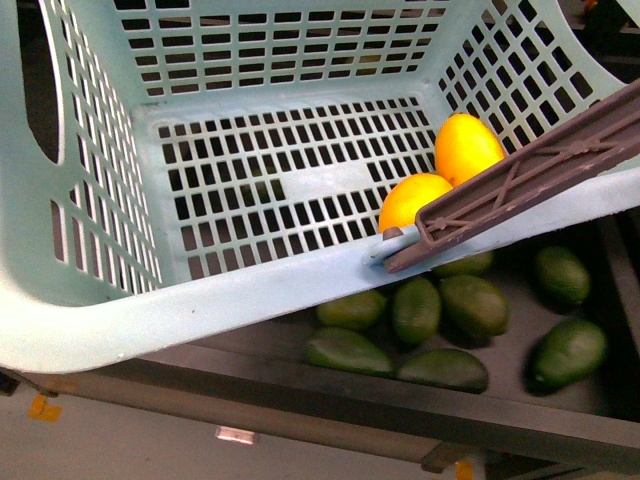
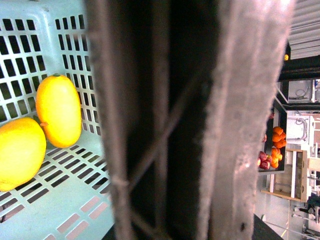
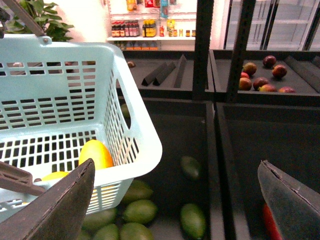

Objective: Pick lemon and mango into basket

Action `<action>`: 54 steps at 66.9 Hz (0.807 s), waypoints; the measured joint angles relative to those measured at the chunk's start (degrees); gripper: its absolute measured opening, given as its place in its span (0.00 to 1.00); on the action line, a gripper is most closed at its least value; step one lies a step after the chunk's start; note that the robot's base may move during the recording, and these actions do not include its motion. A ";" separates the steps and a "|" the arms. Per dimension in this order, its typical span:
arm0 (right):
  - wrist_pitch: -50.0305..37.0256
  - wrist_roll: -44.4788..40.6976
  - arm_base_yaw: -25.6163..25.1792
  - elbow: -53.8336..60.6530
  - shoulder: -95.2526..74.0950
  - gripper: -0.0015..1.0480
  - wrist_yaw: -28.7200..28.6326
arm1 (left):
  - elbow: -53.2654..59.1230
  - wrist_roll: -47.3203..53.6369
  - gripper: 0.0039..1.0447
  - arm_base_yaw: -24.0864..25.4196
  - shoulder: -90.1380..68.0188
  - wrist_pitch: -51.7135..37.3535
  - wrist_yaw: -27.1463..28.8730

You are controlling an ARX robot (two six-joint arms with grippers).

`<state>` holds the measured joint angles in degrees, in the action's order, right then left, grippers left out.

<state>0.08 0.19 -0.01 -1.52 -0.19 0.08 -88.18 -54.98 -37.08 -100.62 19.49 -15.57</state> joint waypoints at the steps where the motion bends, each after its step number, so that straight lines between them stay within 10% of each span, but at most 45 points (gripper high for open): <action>1: 0.02 0.00 0.00 0.00 -0.02 0.92 -0.13 | 0.00 0.00 0.14 0.00 0.00 0.00 0.00; 50: 0.00 -0.02 -0.02 0.04 -0.04 0.92 -0.55 | 0.02 0.20 0.14 1.07 0.02 0.00 0.68; 54: 0.00 -0.02 0.00 0.07 -0.07 0.92 -0.42 | -3.69 0.26 0.14 0.85 -1.49 7.08 9.60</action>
<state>0.08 0.16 -0.01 -1.45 -0.25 -0.34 -91.88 -54.72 -36.23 -102.10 26.57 -5.98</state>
